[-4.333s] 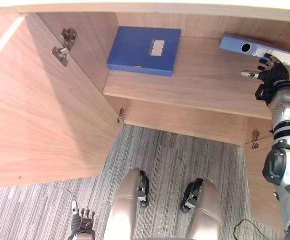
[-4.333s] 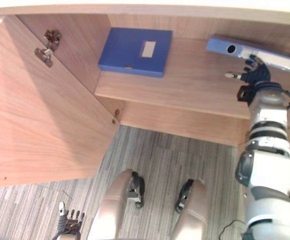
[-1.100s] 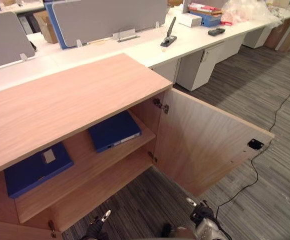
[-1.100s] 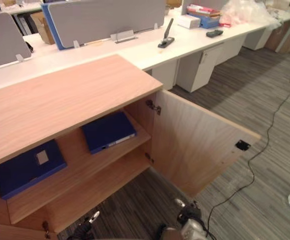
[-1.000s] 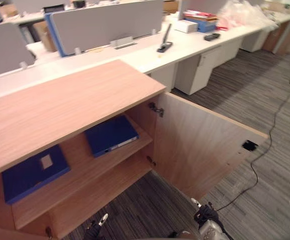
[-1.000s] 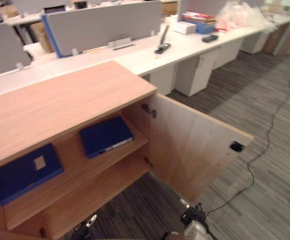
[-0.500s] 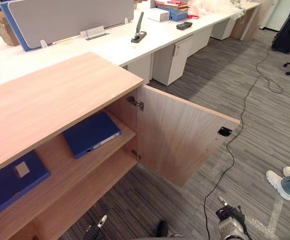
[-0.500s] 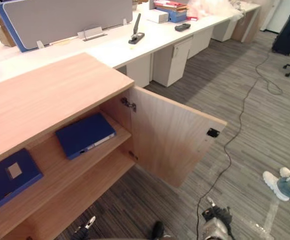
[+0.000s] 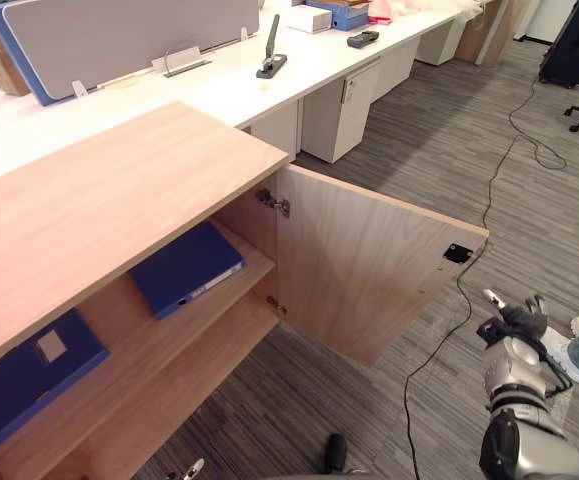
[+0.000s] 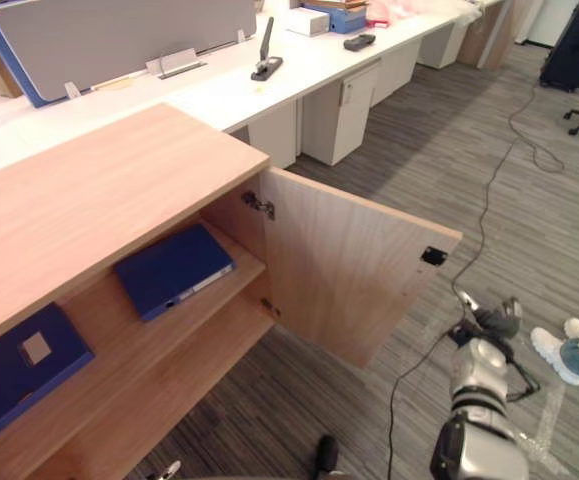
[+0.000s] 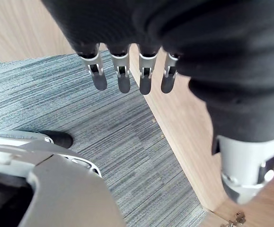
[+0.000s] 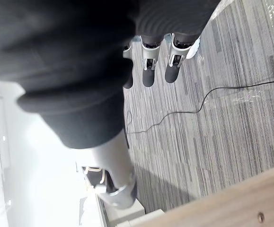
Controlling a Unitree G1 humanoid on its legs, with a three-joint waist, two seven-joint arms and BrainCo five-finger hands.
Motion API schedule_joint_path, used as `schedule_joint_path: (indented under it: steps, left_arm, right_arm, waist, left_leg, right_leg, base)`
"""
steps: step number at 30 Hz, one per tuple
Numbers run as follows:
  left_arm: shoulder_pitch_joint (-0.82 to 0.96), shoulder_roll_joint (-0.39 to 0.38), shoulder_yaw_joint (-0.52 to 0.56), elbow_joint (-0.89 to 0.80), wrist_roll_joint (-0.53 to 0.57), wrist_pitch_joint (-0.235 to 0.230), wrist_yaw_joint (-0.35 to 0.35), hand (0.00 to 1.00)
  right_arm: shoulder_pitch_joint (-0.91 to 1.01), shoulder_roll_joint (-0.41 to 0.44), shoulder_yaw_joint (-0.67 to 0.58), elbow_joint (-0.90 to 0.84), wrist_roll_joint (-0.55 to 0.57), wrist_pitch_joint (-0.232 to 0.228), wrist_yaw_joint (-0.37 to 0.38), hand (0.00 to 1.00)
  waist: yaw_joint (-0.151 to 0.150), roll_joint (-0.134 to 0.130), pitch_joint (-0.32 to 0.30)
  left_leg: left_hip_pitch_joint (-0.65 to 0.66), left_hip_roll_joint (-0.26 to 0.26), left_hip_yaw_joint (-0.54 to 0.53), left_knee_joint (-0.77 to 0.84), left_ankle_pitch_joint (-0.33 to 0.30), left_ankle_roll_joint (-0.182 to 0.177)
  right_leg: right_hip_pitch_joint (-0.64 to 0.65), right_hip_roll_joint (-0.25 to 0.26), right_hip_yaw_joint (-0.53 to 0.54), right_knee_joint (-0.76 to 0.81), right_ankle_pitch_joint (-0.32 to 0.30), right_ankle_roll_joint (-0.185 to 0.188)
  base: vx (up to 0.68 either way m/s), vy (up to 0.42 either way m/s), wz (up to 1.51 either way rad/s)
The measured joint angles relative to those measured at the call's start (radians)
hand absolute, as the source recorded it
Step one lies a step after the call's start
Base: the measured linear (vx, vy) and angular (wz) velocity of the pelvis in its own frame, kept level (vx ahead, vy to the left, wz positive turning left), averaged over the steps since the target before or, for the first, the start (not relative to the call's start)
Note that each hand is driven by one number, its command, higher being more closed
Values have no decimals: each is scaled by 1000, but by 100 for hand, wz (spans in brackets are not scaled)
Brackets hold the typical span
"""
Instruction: Walk over to the cabinet, pick up the folder, carry it to the office cabinet, place the folder inside the office cabinet, then close the office cabinet door
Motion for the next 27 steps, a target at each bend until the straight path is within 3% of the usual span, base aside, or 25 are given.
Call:
schedule_joint_path:
  steps: [7, 15, 19, 25, 27]
  left_arm:
    - [2, -1, -48, 0, 1, 0, -15, 0]
    - [6, 0, -77, 0, 5, 0, -25, 0]
    - [15, 0, -80, -1, 24, 0, -33, 0]
    - [21, 0, -80, 0, 32, 8, -36, 0]
    - [17, 0, -81, 0, 41, 9, -38, 0]
  right_arm:
    - [-142, -63, 140, 148, -17, 8, 62, 0]
    - [-227, -85, 188, 235, -30, 35, 93, 0]
    - [-261, -95, 260, 252, -35, 37, 108, 0]
    - [-259, -95, 394, 252, -85, 37, 143, 0]
    - [-244, -105, 476, 242, -152, 38, 171, 0]
  waist:
    - [18, 20, -7]
    - [27, 37, -4]
    - [54, 42, 0]
    - [43, 41, 8]
    - [37, 41, 8]
  left_leg:
    - [-3, -3, -37, 36, 14, 0]
    - [-2, 1, -95, 4, 14, 0]
    - [0, 7, -116, -22, 13, -1]
    - [1, 21, -113, -34, 2, -16]
    - [0, 28, -103, -34, 0, -20]
  right_leg:
    - [24, -7, -8, 0, -2, -3]
    - [29, -11, -54, 0, -3, -5]
    - [22, -8, -61, 0, -5, -2]
    - [15, 7, -57, 0, -5, -2]
    - [8, 17, -50, 0, -5, -2]
  base:
    - [0, 8, 4]
    - [-37, 43, 17]
    - [-78, 60, 8]
    - [-48, 45, -5]
    - [-18, 36, -19]
